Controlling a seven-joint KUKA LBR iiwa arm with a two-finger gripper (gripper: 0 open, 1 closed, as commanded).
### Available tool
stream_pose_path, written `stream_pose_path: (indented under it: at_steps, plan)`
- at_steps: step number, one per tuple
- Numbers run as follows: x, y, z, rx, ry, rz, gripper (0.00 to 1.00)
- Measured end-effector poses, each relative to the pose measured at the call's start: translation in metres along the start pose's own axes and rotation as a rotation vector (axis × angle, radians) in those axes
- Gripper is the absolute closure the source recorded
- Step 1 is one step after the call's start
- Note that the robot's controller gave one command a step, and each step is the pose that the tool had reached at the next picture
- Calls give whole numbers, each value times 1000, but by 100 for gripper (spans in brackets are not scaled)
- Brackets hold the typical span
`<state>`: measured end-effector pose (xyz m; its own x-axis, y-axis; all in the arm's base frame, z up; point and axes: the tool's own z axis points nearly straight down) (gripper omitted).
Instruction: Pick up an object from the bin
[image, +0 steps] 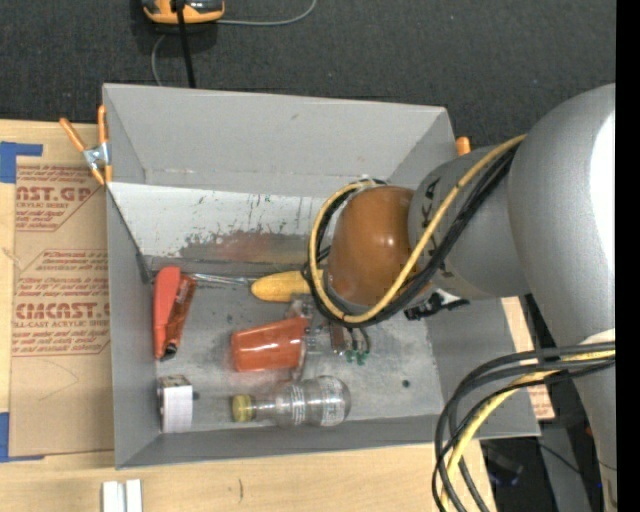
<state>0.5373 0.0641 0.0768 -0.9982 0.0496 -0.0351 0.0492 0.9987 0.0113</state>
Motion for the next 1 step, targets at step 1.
stream_pose_path:
  at_steps: [1]
  plan:
    - [0,0,0,0,0,0,100]
